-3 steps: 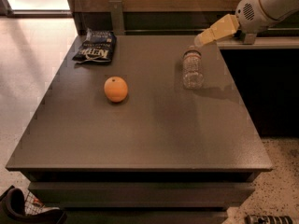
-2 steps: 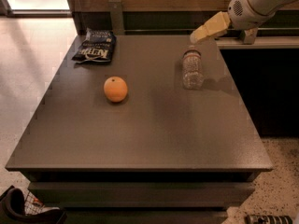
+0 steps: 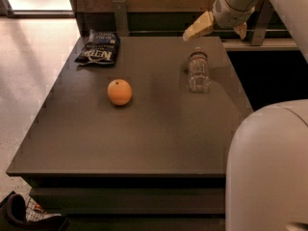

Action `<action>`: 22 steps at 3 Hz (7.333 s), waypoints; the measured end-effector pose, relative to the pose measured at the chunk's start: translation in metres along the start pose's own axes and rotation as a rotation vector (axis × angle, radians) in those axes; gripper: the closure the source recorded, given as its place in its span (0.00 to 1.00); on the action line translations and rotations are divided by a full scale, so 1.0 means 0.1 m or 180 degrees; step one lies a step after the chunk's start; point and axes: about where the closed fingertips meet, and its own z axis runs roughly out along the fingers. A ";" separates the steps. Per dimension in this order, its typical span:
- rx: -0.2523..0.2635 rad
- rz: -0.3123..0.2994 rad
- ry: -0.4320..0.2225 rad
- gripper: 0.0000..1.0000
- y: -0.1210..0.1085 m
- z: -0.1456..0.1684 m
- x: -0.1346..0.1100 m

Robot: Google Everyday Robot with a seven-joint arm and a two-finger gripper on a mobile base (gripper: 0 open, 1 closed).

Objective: Place water bottle upright

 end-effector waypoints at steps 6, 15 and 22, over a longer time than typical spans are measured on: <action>0.0205 0.0218 0.1289 0.22 0.34 0.80 0.42; -0.0067 -0.0853 -0.0862 1.00 0.09 -0.68 -0.43; -0.2646 -0.2310 -0.2502 1.00 0.73 -0.45 0.04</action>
Offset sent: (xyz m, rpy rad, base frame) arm 0.0105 0.0196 -0.0407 -0.0604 0.2535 -0.0757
